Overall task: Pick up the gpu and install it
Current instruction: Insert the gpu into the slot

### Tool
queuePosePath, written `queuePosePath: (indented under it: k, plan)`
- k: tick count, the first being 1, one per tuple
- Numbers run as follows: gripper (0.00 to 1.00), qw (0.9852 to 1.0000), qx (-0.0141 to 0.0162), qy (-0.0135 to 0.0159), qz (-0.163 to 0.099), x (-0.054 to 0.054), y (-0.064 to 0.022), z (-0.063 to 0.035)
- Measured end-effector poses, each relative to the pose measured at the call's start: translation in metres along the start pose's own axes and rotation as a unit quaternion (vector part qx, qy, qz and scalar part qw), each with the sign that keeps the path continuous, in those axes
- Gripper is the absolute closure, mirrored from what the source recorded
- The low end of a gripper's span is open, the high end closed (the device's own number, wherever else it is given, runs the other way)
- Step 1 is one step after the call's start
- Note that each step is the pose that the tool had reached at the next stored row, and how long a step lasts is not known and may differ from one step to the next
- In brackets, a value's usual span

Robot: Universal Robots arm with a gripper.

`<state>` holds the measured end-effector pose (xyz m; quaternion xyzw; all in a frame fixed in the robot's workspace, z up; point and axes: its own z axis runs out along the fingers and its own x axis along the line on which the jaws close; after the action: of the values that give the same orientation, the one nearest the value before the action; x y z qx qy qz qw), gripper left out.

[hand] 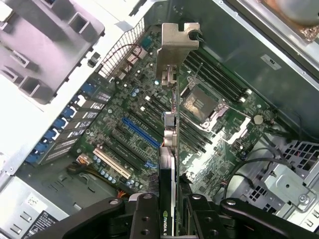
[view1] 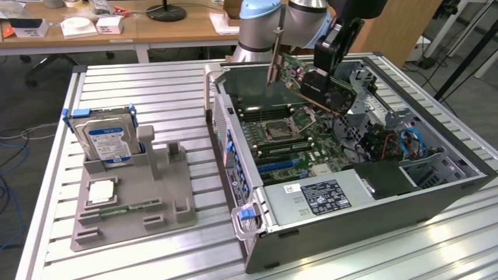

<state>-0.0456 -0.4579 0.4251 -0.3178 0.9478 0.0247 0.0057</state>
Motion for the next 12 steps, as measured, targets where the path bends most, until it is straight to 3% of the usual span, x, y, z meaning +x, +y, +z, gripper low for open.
queuePosePath:
  k: [12]
  plan:
    - [0.74,0.9994,-0.0009,0.0014,-0.033,0.0000,0.0000,0.0000]
